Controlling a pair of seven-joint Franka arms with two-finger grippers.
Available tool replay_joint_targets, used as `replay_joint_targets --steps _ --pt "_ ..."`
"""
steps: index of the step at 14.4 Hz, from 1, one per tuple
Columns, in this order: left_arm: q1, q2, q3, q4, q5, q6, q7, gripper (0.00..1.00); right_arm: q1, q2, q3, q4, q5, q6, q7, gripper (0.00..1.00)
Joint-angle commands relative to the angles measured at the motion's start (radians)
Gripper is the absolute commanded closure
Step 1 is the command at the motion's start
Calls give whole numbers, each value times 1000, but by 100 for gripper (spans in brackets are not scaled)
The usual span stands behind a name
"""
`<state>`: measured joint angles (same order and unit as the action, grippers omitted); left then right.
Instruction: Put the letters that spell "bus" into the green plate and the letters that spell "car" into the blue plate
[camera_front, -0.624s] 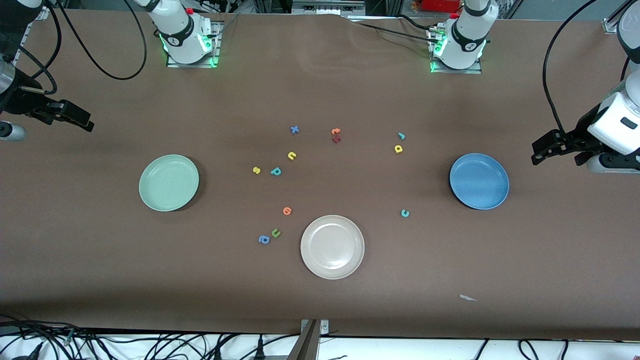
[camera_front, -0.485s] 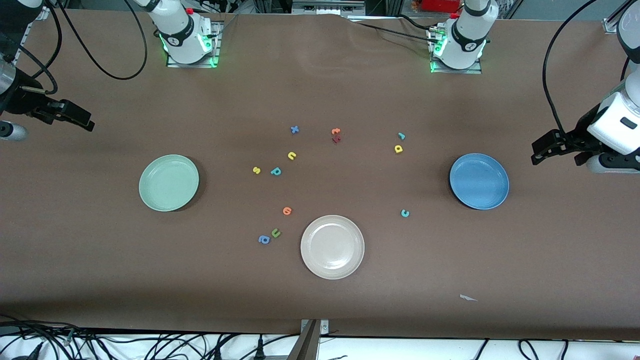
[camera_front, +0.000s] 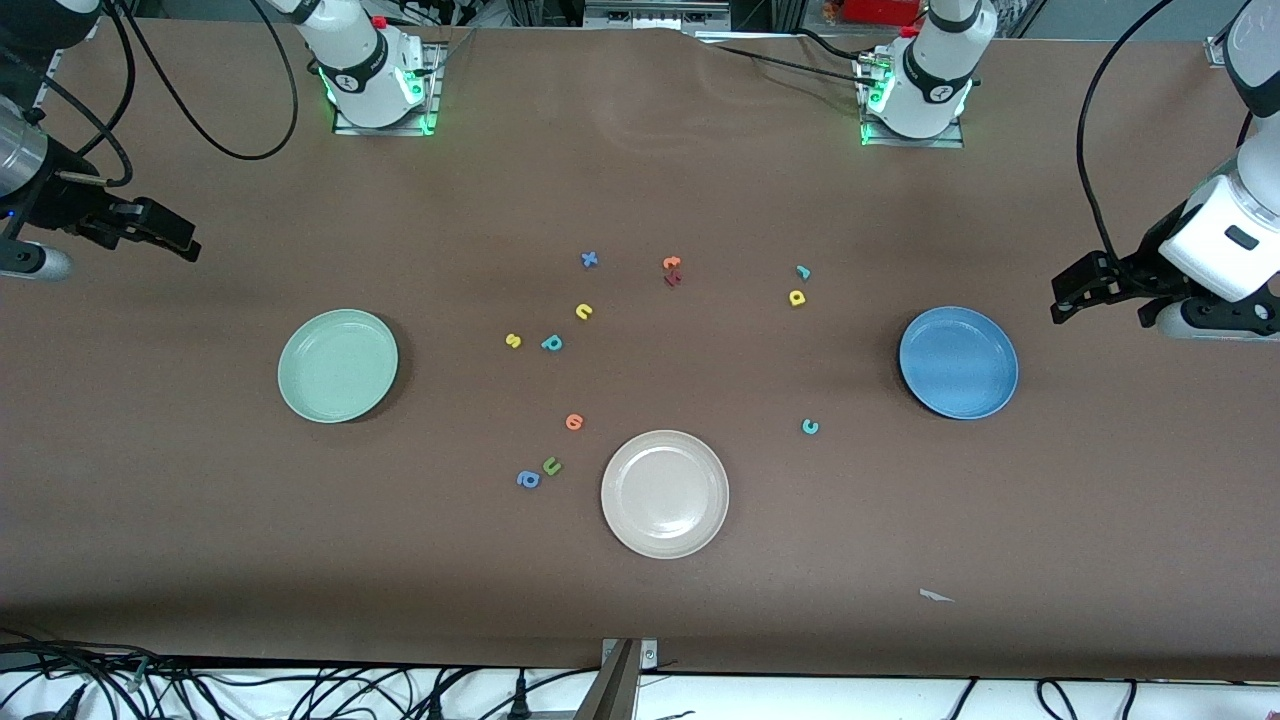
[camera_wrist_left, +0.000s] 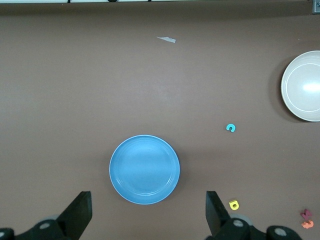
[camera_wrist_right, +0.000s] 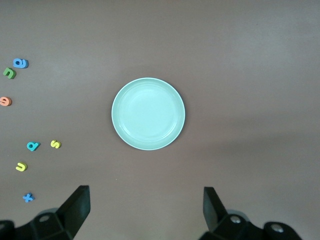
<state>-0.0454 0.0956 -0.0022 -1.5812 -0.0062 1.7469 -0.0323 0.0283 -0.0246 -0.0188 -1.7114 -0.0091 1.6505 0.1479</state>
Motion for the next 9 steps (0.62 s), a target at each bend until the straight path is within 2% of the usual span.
replay_joint_targets --steps 1,9 --pt "7 -7 -2 10 5 -23 14 0 1 0 0 21 6 -24 -13 0" --pt "13 -4 1 10 5 -23 20 0 1 -2 0 21 8 -28 -16 0"
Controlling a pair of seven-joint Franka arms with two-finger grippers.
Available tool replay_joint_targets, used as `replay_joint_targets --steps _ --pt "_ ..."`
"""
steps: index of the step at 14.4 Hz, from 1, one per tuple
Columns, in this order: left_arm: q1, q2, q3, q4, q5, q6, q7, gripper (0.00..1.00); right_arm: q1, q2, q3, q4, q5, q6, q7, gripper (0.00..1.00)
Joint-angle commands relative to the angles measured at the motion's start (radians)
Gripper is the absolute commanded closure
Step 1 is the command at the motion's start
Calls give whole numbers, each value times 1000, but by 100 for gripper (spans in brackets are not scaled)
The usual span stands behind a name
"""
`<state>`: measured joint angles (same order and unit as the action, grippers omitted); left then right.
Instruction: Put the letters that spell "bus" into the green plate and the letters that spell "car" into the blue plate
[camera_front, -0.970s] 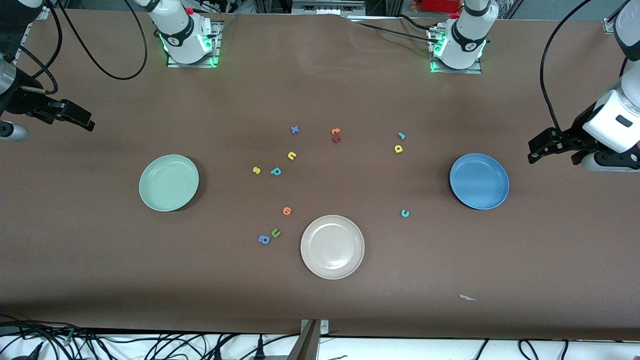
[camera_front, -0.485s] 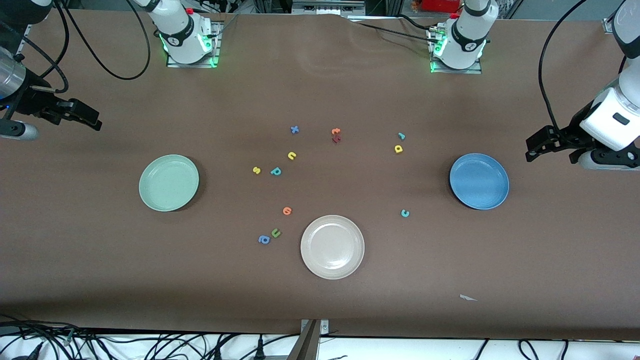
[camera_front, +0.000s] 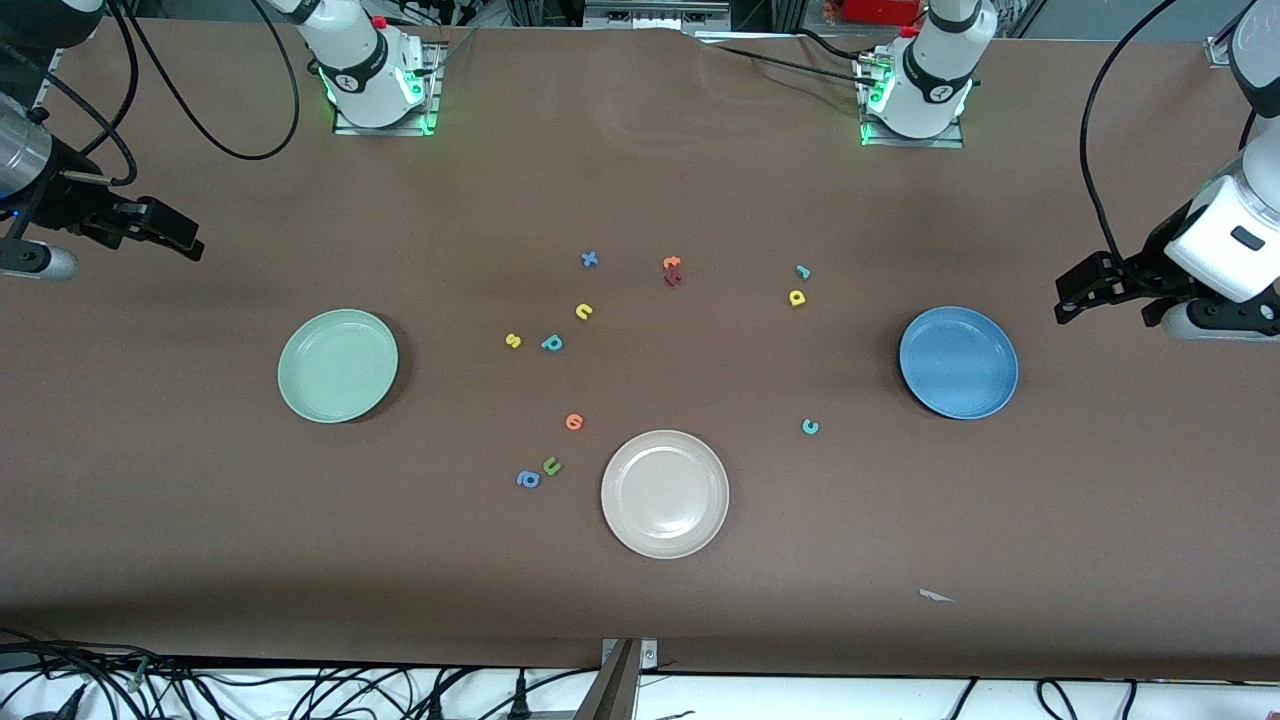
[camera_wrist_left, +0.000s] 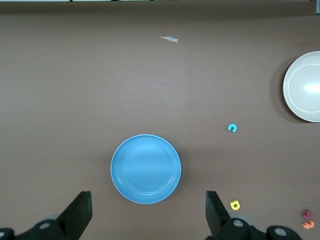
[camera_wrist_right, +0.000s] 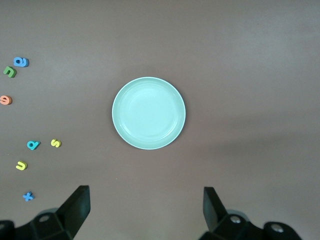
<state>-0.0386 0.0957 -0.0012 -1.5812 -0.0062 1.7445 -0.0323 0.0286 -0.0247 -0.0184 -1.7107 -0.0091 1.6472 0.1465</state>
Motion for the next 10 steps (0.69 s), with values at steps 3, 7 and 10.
replay_joint_targets --steps 3,7,10 --pt "9 -4 1 9 5 -20 22 0 1 -1 0 20 8 -24 -12 0" --pt "11 -4 1 9 5 -20 28 0 1 -1 0 20 8 -24 -12 0" --pt "13 -4 1 9 5 -20 28 0 1 -1 11 19 8 -24 -10 0"
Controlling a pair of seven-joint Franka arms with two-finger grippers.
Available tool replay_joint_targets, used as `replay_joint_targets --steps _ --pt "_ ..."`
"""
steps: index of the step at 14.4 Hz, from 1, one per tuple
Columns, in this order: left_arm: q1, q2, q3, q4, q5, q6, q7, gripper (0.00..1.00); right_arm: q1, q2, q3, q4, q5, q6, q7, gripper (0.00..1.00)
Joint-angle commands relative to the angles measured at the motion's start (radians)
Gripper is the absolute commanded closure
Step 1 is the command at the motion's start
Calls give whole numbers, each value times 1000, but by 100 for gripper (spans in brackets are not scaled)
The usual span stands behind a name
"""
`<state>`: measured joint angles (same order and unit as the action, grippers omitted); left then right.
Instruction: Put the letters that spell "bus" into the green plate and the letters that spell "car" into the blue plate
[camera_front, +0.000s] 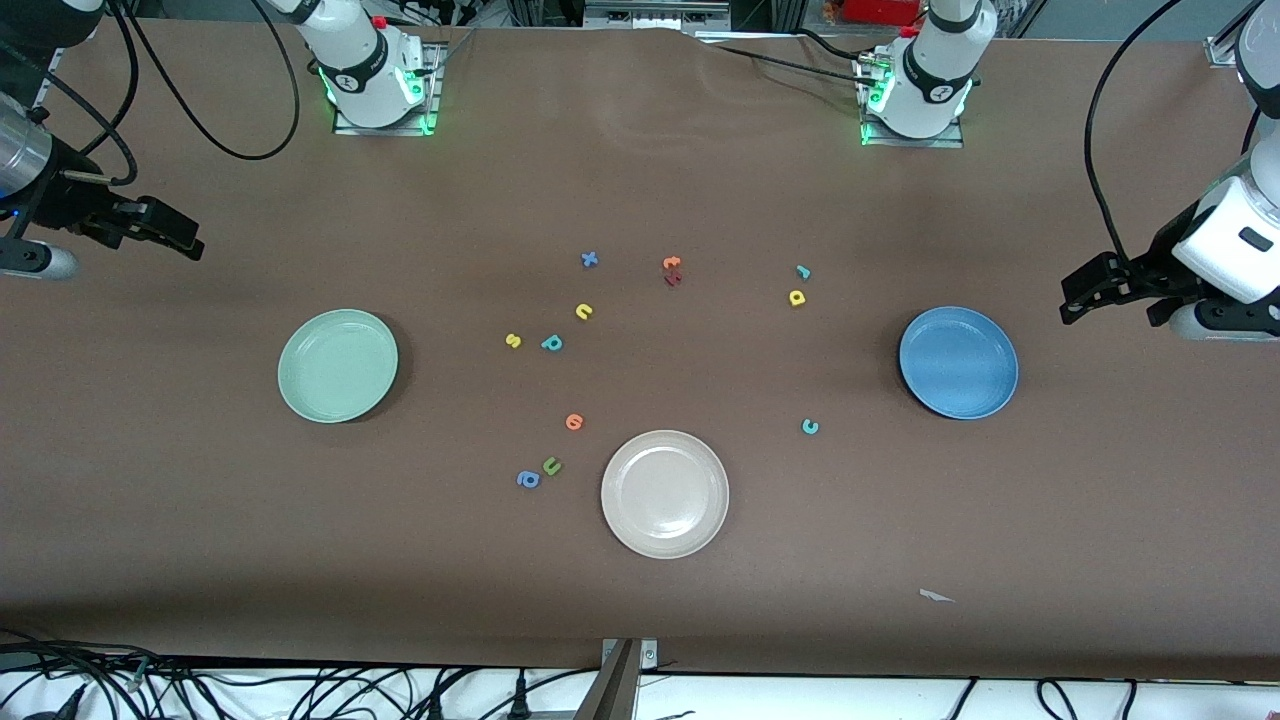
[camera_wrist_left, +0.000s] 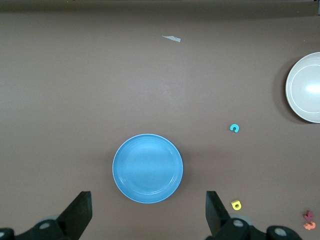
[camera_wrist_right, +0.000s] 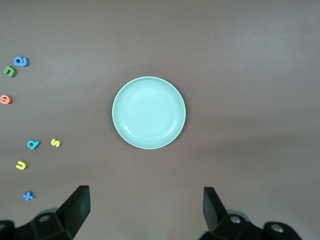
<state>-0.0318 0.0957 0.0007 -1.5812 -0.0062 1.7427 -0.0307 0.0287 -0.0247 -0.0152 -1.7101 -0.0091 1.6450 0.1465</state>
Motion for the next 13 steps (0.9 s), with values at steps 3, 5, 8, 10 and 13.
replay_joint_targets --steps 3,5,8,10,13 --pt "7 -4 -1 3 5 -20 28 0 0 -3 8 18 8 -27 -10 0" --pt "7 -4 -1 3 5 -20 28 0 0 -3 8 20 5 -40 -8 0" --pt "7 -4 -1 3 5 -20 28 0 0 -3 9 20 3 -40 -8 0" --pt "7 -4 1 3 5 -20 28 0 0 -3 9 20 3 -44 -8 0" --pt "7 -4 1 1 5 -20 28 0 0 -3 9 20 3 -44 -8 0"
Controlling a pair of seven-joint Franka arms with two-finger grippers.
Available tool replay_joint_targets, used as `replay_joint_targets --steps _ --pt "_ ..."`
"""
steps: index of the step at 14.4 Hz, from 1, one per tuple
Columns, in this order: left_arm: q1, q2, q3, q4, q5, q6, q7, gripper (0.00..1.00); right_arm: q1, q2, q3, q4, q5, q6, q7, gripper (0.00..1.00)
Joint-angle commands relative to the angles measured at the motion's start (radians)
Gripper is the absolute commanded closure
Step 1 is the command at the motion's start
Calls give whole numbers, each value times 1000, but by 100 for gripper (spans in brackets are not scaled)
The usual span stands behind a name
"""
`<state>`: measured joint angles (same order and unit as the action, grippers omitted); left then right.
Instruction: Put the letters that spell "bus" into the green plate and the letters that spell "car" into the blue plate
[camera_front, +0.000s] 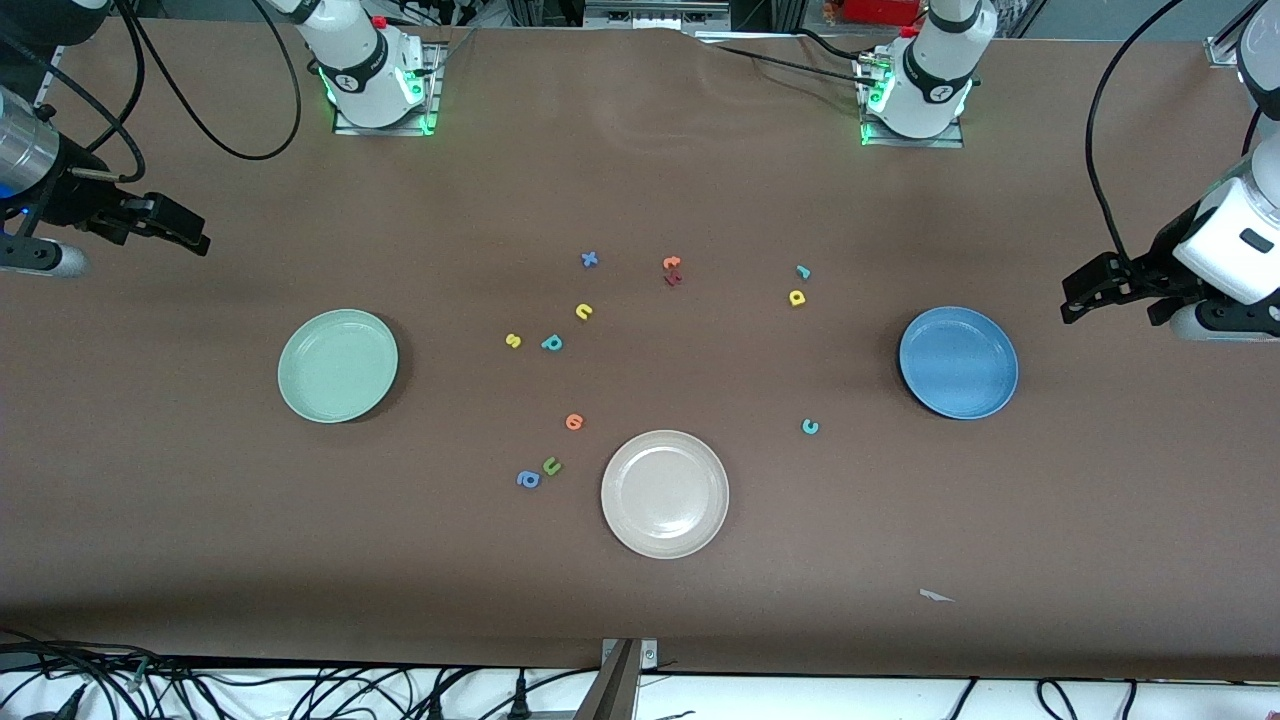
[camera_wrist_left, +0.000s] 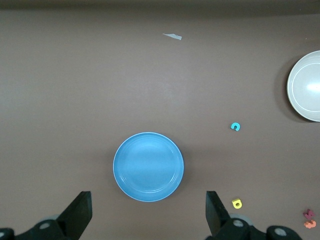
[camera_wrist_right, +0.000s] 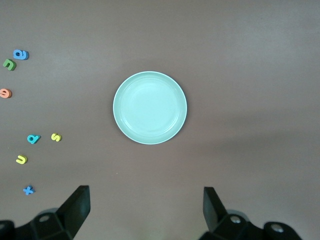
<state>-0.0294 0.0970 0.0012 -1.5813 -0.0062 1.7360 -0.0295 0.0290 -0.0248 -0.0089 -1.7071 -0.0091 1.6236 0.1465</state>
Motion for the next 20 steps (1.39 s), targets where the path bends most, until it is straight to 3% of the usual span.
replay_joint_targets --steps 1,20 --pt "5 -5 0 1 5 -15 26 0 0 -3 3 17 3 -22 -8 0" --pt "11 -5 0 0 5 -38 26 0 0 -3 1 17 5 -22 -8 0"
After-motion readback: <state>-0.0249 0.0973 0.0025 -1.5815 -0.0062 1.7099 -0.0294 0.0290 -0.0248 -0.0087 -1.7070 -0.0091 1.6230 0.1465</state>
